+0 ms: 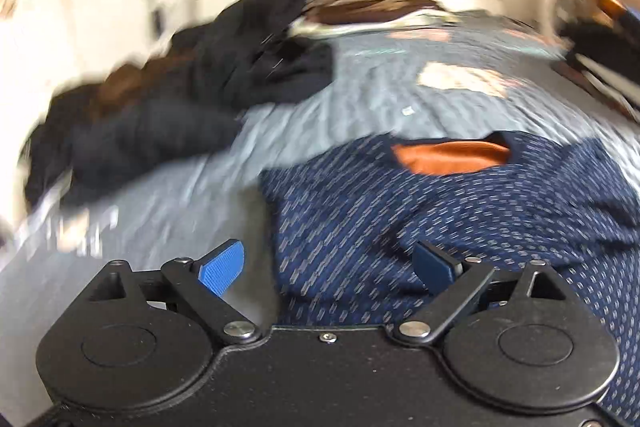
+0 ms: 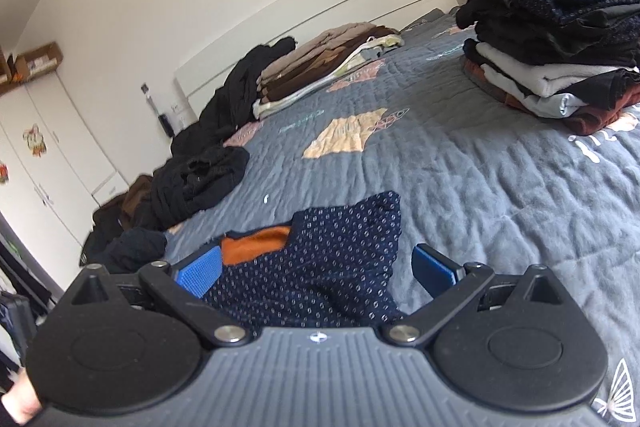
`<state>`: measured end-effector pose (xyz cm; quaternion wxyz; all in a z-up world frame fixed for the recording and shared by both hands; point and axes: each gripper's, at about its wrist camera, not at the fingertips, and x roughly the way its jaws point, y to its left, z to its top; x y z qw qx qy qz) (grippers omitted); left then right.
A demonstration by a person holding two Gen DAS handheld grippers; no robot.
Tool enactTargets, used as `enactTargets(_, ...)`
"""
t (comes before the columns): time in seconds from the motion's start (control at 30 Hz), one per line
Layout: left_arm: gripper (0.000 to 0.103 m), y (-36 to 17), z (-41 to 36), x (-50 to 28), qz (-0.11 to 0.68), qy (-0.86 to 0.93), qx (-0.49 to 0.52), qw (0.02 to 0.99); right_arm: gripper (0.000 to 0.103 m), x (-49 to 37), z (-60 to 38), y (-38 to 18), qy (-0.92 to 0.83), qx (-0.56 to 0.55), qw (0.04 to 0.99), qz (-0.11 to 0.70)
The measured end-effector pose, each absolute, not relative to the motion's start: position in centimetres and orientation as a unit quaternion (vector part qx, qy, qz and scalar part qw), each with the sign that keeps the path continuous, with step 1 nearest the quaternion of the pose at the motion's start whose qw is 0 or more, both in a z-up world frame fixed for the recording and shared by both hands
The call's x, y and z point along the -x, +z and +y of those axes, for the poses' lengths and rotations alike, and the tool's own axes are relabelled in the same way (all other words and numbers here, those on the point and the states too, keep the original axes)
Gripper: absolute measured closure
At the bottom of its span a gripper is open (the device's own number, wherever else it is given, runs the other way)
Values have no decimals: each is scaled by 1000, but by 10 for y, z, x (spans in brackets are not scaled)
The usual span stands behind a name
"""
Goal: Fold clothes
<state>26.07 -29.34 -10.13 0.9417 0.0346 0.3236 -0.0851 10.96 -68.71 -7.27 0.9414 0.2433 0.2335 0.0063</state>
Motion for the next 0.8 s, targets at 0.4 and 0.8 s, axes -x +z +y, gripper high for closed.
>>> enactTargets(0.4, 41, -127, -273, -297, 315, -100, 28, 943, 2, -122, -660, -91, 8, -208, 946, 248)
enactTargets(0.8, 71, -143, -287, -296, 309, -121, -22, 943, 2, -171, -654, -105, 3, -129, 955, 269)
